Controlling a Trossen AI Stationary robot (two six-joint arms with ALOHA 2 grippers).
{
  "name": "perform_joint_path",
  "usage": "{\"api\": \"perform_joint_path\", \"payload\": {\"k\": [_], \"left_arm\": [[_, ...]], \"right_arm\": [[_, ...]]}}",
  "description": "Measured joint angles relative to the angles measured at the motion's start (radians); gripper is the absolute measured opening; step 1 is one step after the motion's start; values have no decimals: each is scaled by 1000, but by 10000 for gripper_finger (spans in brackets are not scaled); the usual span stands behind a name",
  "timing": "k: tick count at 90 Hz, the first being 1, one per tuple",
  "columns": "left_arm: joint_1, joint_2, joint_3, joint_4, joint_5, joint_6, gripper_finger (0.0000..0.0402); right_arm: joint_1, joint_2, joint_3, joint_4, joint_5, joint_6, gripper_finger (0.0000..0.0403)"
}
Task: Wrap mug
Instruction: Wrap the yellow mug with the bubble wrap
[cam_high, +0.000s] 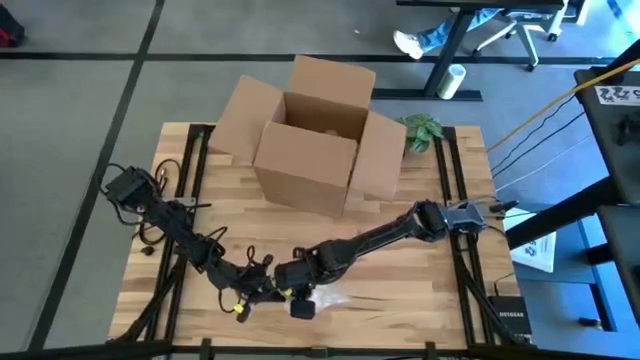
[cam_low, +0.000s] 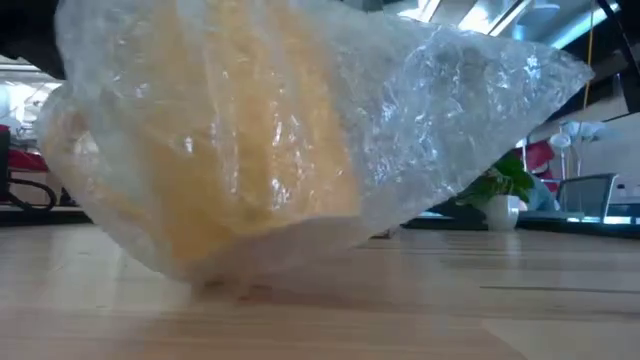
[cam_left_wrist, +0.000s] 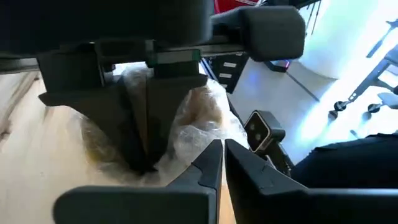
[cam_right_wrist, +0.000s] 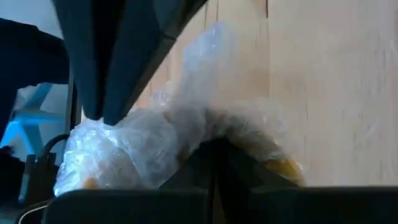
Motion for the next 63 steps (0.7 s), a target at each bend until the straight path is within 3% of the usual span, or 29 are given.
{"api": "perform_joint_path", "payload": {"k": [25, 42, 63], "left_arm": [[1, 0, 30, 1, -5, 30, 0], [-2, 0, 44, -16, -5, 37, 0], [18, -3, 66, -154, -5, -15, 0]], "right_arm": [[3, 7, 49, -3, 177, -5, 0], [12, 9, 49, 1, 372, -1, 0], [12, 10, 53, -4, 315, 30, 0]]}}
